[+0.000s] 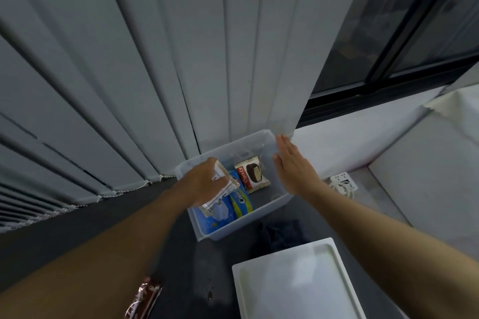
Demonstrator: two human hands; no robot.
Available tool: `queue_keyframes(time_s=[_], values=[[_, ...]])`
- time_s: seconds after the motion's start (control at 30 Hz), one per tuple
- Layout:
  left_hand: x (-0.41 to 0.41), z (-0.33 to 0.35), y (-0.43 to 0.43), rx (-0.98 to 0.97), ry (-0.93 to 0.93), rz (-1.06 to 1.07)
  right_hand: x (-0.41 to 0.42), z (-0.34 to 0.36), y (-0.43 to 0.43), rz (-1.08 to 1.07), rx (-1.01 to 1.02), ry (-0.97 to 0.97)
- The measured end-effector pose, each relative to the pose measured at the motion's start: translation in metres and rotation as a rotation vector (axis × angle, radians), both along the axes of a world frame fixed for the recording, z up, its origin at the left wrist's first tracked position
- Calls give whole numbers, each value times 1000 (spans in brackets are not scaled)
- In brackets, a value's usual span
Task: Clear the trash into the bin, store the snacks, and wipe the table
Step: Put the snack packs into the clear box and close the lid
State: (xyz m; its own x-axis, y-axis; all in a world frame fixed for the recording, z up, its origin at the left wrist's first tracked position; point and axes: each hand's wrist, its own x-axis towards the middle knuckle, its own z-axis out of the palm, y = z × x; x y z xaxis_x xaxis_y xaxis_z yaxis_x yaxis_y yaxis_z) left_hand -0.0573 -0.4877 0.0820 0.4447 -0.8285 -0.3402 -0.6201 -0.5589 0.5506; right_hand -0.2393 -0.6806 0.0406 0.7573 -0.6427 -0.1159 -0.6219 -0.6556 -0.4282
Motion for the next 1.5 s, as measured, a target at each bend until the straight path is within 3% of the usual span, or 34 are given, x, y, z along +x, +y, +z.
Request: queue_keyframes(time_s=[0.4, 0.47, 0.57, 0.63, 1.0, 1.27, 1.5], values=[[-35, -71, -69, 42, 240, -185, 1, -2, 1, -49, 17, -42], [-37, -78, -73, 66, 133, -321, 2, -2, 0, -47, 19, -50], [-33, -87, -71, 95, -301, -501, 3, -1, 1, -50, 25, -51], [-28, -96, -71, 141, -395, -519, 3, 0, 2, -55, 21, -54], [-28, -106, -85, 319, -472, -574, 4, 5, 5, -75, 16, -52], [-27, -89, -75, 296, -433, -569, 4, 5, 5, -70, 11, -58], [-18, -59, -52, 249, -423, -454, 5, 5, 4, -35, -37, 72]])
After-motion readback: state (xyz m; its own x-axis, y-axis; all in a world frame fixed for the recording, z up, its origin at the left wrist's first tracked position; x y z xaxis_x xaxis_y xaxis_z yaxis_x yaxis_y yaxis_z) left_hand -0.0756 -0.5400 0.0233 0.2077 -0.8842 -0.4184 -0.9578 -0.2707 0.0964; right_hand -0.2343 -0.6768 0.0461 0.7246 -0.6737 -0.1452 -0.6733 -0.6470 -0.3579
